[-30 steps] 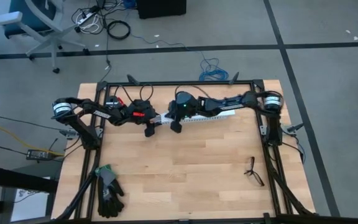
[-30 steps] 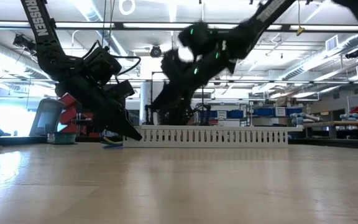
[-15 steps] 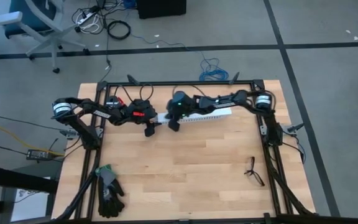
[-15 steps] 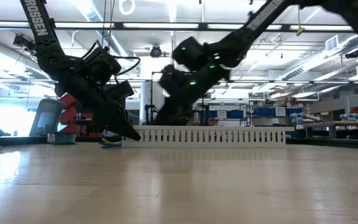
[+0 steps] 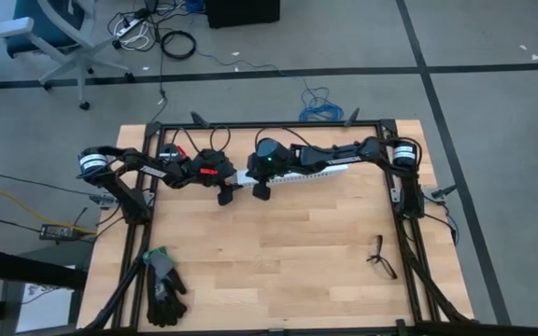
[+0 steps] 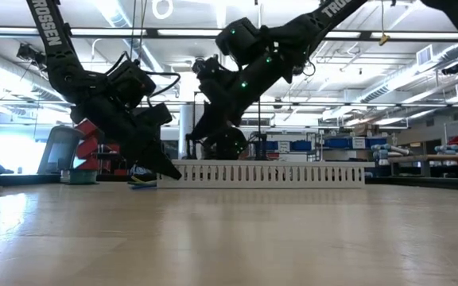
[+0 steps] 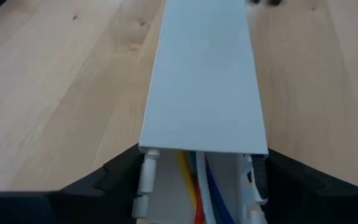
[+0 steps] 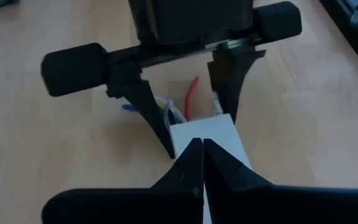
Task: Ziptie cables
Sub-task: Close the white cable duct
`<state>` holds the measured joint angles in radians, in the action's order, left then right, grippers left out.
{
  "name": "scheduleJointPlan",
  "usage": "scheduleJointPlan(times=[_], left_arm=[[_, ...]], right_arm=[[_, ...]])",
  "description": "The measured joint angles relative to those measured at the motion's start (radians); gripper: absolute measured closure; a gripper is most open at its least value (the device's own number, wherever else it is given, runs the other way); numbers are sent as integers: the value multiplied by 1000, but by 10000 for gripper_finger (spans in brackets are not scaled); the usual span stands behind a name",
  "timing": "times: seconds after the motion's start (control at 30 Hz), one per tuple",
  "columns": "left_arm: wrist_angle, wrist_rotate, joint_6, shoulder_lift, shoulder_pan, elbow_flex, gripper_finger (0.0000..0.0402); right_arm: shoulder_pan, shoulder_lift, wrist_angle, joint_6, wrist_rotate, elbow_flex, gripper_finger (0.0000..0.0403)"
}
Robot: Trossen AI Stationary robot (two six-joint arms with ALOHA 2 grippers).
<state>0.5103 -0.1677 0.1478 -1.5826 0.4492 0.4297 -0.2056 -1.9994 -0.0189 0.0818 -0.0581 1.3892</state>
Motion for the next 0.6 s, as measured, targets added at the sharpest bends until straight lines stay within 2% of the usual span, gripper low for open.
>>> scheduleJointPlan(times=[0.17, 0.3, 0.47, 0.6], left_arm=[[-8, -1, 1, 0, 0, 0, 104], [2, -1, -5, 1, 0, -1, 83], [25, -36, -24, 60, 0, -2, 79], [-31, -37, -20, 151, 0, -1, 79]], right_arm=[[7, 4, -36, -9, -1, 1, 403], [10, 10, -64, -8, 57, 1, 403], [13, 39, -88, -5, 67, -5, 403], [13, 100, -83, -7, 95, -56, 403]])
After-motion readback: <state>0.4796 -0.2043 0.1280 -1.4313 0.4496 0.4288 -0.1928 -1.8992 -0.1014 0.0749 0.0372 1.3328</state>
